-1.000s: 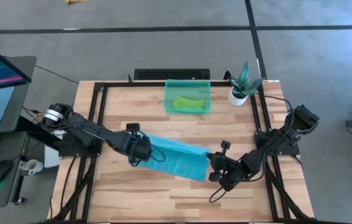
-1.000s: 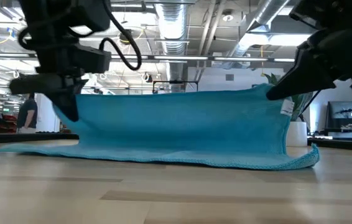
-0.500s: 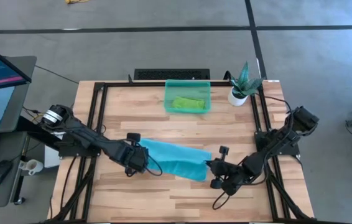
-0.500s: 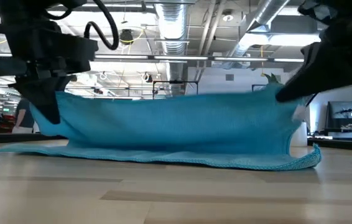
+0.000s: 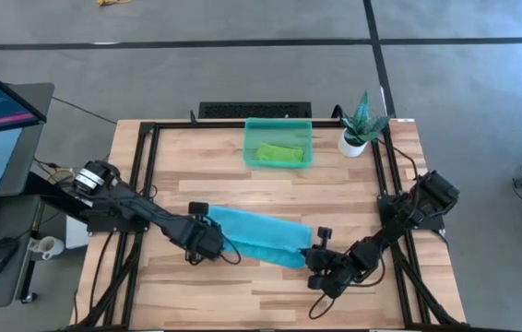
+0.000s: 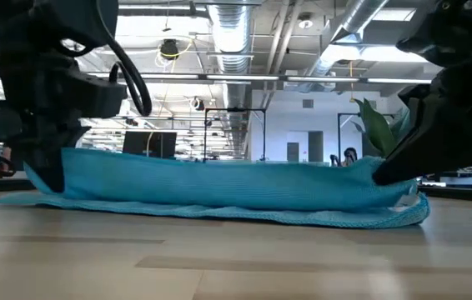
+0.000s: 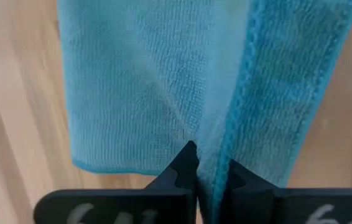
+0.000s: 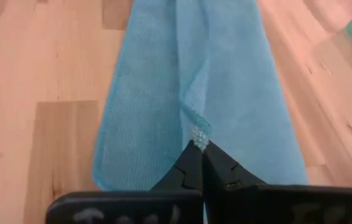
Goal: Roll microfiber towels into tight, uniform cylinder then place into a basket
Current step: Fold the blue microfiber cloth
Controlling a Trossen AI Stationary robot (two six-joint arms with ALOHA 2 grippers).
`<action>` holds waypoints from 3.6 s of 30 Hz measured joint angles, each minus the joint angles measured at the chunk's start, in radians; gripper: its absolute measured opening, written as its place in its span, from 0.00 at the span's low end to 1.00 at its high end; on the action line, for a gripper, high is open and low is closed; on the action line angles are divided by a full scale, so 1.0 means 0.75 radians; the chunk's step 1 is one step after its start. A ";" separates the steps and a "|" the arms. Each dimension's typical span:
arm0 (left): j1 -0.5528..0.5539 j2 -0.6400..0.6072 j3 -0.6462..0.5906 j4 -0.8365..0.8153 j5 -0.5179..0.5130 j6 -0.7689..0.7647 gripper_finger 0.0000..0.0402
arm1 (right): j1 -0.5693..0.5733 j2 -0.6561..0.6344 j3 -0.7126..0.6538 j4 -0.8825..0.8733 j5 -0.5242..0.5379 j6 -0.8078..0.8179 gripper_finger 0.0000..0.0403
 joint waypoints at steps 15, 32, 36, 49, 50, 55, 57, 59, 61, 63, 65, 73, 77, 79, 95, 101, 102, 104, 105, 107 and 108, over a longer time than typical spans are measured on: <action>0.001 0.018 0.004 0.007 0.090 -0.034 0.06 | -0.001 -0.003 0.000 0.007 -0.017 0.001 0.12; -0.010 0.018 0.050 -0.022 0.215 -0.074 0.35 | -0.002 -0.004 0.025 0.012 -0.265 0.144 0.43; -0.036 0.018 0.114 -0.085 0.212 -0.075 0.34 | -0.012 -0.004 0.073 0.005 -0.310 0.175 0.47; -0.125 0.017 0.215 -0.166 -0.047 -0.166 0.34 | -0.030 -0.004 0.360 -0.400 -0.257 0.037 0.46; -0.125 0.017 0.207 -0.126 -0.077 -0.167 0.34 | -0.039 -0.004 0.374 -0.414 -0.238 0.007 0.45; -0.087 0.017 0.148 0.137 -0.195 -0.135 0.34 | -0.110 -0.005 0.398 -0.463 -0.213 -0.165 0.42; -0.053 0.017 0.121 0.275 -0.208 -0.110 0.34 | -0.152 -0.005 0.408 -0.510 -0.213 -0.209 0.41; -0.020 0.017 0.091 0.436 -0.209 -0.081 0.34 | -0.200 -0.005 0.432 -0.586 -0.224 -0.218 0.40; 0.009 0.017 0.068 0.561 -0.209 -0.056 0.34 | -0.243 -0.005 0.467 -0.691 -0.251 -0.220 0.38; 0.038 0.017 0.064 0.602 -0.209 -0.040 0.34 | -0.282 -0.005 0.498 -0.805 -0.252 -0.242 0.37; 0.063 0.017 0.064 0.613 -0.227 -0.047 0.34 | -0.312 -0.006 0.519 -0.905 -0.238 -0.277 0.35; 0.159 0.039 0.064 0.573 -0.134 -0.183 0.34 | -0.434 -0.133 0.523 -1.112 -0.036 -0.188 0.30; 0.216 0.095 0.064 0.553 -0.062 -0.219 0.34 | -0.468 -0.183 0.524 -1.087 -0.013 -0.174 0.29; 0.248 0.128 0.064 0.547 -0.061 -0.220 0.34 | -0.476 -0.185 0.522 -1.089 -0.014 -0.174 0.29; 0.354 0.157 0.065 0.508 -0.130 0.036 0.34 | -0.413 -0.179 0.521 -1.128 -0.016 -0.109 0.29; 0.396 0.162 0.085 0.394 -0.411 0.001 0.34 | -0.410 -0.179 0.521 -1.215 -0.014 -0.025 0.29; 0.397 0.162 0.095 0.398 -0.423 -0.002 0.34 | -0.411 -0.179 0.521 -1.235 -0.014 -0.002 0.29; 0.390 0.162 0.124 0.394 -0.424 -0.007 0.34 | -0.410 -0.179 0.521 -1.281 -0.012 0.051 0.29; 0.383 0.162 0.144 0.398 -0.421 -0.014 0.34 | -0.410 -0.179 0.521 -1.301 -0.011 0.081 0.29; 0.366 0.161 0.180 0.444 -0.415 -0.033 0.34 | -0.410 -0.184 0.521 -1.348 -0.010 0.144 0.29; 0.357 0.161 0.190 0.492 -0.412 -0.043 0.34 | -0.410 -0.192 0.521 -1.370 -0.006 0.176 0.29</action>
